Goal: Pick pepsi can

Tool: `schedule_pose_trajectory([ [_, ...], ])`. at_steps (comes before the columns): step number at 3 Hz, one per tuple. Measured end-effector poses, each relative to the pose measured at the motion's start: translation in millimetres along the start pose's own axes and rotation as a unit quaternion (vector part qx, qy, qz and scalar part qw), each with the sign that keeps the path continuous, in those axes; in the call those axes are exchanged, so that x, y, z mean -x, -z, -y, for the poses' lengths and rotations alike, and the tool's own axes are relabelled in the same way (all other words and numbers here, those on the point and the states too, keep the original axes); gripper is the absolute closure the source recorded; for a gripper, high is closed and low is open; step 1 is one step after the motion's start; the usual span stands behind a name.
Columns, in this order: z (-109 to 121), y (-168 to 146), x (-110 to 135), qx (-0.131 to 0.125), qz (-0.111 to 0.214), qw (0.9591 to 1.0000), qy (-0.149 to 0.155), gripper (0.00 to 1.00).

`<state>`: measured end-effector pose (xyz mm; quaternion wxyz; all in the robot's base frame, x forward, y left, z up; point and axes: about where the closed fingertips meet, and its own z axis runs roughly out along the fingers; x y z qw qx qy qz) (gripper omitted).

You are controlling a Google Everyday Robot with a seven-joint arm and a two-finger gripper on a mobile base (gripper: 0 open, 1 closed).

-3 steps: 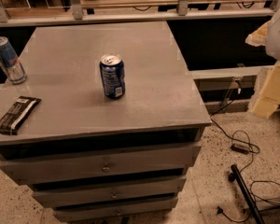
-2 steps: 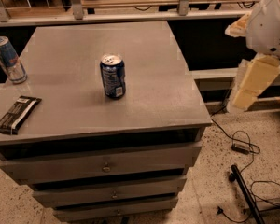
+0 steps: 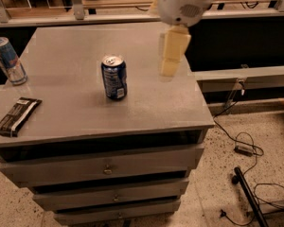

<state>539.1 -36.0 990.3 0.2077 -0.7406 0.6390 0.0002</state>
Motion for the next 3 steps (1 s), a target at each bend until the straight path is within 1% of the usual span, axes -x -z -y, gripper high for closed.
schedule_pose_trajectory([
  [1,33,-49,46,0.04,-0.005,0.9984,0.039,0.0],
  [2,38,-140,77,0.101,-0.023,0.9931,0.055,0.0],
  [3,40,-141,79,0.097,-0.02,0.9935,0.055,0.03],
])
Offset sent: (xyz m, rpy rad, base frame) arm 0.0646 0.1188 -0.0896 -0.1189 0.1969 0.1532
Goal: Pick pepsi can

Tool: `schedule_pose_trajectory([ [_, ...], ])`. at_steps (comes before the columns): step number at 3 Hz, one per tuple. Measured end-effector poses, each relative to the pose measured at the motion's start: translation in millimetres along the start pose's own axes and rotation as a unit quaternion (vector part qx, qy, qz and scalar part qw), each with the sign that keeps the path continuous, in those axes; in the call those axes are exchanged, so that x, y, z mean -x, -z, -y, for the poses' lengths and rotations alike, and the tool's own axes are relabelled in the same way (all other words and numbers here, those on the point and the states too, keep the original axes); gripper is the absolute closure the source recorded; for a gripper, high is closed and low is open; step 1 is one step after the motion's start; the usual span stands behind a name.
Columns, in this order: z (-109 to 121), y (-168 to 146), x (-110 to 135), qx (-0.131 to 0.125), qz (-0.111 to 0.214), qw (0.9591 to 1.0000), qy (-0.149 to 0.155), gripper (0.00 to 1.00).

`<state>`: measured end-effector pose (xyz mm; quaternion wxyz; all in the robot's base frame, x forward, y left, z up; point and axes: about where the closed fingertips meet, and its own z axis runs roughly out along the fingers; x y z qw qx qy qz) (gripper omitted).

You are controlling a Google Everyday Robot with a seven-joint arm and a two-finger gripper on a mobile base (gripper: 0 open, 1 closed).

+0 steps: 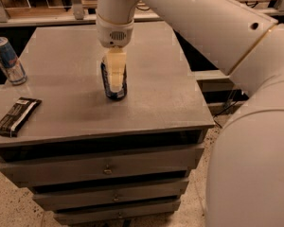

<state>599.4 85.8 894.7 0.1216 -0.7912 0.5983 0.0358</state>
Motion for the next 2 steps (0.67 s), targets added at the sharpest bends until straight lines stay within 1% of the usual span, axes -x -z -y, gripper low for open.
schedule_pose_trajectory([
  [1,2.0,-1.7,1.6,-0.003,0.002,1.0,0.001,0.25],
  [2,0.2,1.2,3.8,-0.007,-0.004,1.0,0.005,0.49],
])
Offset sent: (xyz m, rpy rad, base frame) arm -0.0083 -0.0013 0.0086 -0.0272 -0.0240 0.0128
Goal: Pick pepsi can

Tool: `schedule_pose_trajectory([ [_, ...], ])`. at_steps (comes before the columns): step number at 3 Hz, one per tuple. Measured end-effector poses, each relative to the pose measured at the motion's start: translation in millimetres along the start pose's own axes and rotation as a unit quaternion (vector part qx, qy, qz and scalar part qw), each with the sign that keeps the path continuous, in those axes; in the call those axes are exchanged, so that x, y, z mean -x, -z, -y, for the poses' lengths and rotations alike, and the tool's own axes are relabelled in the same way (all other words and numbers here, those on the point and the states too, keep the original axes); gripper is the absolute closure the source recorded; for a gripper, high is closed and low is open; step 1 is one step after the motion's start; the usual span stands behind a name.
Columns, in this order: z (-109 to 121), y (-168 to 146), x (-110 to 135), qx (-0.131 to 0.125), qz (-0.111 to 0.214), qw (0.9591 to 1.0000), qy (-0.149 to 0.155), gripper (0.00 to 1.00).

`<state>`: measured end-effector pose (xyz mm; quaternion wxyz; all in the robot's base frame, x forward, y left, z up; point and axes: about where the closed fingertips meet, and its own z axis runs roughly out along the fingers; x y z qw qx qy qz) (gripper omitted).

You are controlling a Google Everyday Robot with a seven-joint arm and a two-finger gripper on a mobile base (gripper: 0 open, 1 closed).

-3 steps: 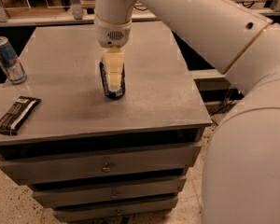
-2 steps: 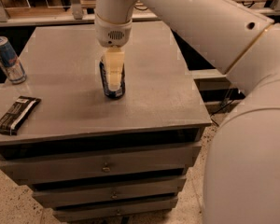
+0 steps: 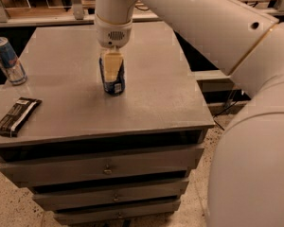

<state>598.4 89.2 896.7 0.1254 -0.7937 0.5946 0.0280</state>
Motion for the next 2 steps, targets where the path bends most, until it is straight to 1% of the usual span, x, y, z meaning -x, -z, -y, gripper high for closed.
schedule_pose_trajectory([
  [1,-12,30,9,-0.024,-0.005,0.9995,0.02,0.8],
  [2,-24,76,22,-0.055,0.007,0.9973,0.049,1.0],
])
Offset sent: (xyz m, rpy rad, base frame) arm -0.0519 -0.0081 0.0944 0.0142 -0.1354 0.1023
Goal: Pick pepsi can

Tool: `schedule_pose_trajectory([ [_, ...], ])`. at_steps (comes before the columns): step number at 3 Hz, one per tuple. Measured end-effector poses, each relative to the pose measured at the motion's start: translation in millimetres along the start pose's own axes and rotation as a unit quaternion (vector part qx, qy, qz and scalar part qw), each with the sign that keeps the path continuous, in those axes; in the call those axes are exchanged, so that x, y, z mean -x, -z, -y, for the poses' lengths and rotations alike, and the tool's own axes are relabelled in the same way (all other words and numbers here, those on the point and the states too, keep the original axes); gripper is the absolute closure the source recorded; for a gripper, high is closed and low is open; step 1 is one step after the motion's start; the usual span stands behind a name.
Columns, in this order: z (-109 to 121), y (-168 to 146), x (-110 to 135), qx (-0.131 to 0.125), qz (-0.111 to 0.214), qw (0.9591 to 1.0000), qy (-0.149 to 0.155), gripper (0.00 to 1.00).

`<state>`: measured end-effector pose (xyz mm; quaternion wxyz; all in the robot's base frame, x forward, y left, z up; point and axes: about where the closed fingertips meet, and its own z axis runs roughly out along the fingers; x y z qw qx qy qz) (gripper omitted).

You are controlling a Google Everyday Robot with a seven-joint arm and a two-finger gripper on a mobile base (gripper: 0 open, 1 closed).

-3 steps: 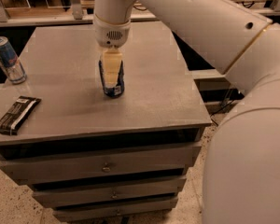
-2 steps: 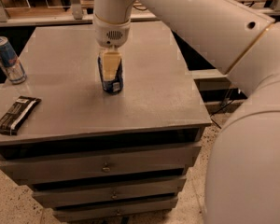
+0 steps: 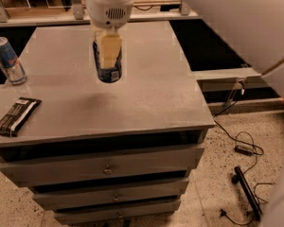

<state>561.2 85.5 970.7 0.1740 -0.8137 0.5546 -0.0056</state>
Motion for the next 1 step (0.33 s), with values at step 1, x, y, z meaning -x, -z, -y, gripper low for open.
schedule_pose_trajectory([
  [1,-4.9,36.7,5.6,-0.027,0.022,0.9992,0.019,1.0],
])
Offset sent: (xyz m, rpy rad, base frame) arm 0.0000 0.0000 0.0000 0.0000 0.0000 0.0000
